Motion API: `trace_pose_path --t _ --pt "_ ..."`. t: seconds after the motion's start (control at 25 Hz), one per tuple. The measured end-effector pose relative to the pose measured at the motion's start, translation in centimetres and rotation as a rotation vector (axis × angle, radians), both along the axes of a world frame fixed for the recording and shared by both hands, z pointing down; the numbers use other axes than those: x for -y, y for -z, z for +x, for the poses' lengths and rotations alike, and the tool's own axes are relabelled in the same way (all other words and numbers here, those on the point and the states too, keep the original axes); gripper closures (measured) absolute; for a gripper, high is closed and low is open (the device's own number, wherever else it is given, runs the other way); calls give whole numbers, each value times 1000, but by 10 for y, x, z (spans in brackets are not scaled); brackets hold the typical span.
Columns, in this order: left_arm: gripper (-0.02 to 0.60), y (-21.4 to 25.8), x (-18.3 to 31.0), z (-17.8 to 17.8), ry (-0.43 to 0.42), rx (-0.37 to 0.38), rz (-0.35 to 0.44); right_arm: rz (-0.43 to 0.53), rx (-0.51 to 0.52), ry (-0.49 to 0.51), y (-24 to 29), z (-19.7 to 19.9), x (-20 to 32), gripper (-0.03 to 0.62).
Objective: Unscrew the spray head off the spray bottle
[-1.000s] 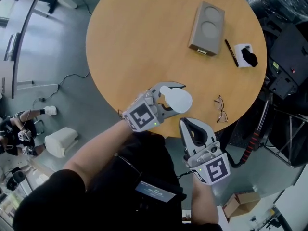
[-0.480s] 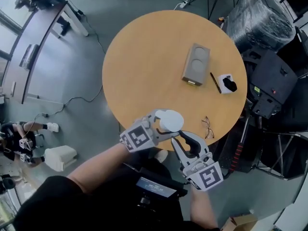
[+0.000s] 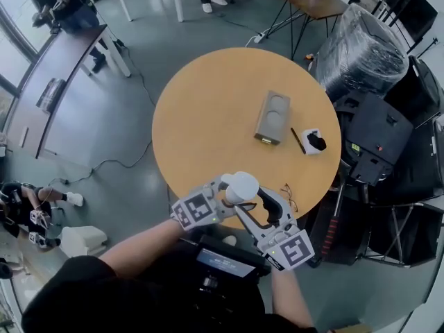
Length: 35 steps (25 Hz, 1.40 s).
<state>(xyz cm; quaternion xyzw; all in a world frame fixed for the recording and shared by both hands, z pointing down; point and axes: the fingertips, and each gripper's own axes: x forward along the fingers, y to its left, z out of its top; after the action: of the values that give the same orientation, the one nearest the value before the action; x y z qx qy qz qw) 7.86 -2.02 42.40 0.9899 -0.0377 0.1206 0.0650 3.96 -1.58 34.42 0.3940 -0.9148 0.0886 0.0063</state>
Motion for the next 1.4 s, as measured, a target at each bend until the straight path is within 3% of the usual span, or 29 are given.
trace_pose_path --t 0.16,0.44,0.56,0.84,1.4 --pt "285 8 -17 3 -24 18 12 -12 -18 17 6 -8 -2 272" --pt "285 18 -33 12 -50 35 45 14 -46 7 18 -14 5 272" --pt "285 24 -32 10 -48 43 61 35 -63 14 27 -20 4 375" --pt "288 38 -42 6 -128 -2 53 62 -65 69 40 -28 -3 376" --pt "290 56 -66 -15 -336 -60 48 113 53 217 62 -41 -19 381"
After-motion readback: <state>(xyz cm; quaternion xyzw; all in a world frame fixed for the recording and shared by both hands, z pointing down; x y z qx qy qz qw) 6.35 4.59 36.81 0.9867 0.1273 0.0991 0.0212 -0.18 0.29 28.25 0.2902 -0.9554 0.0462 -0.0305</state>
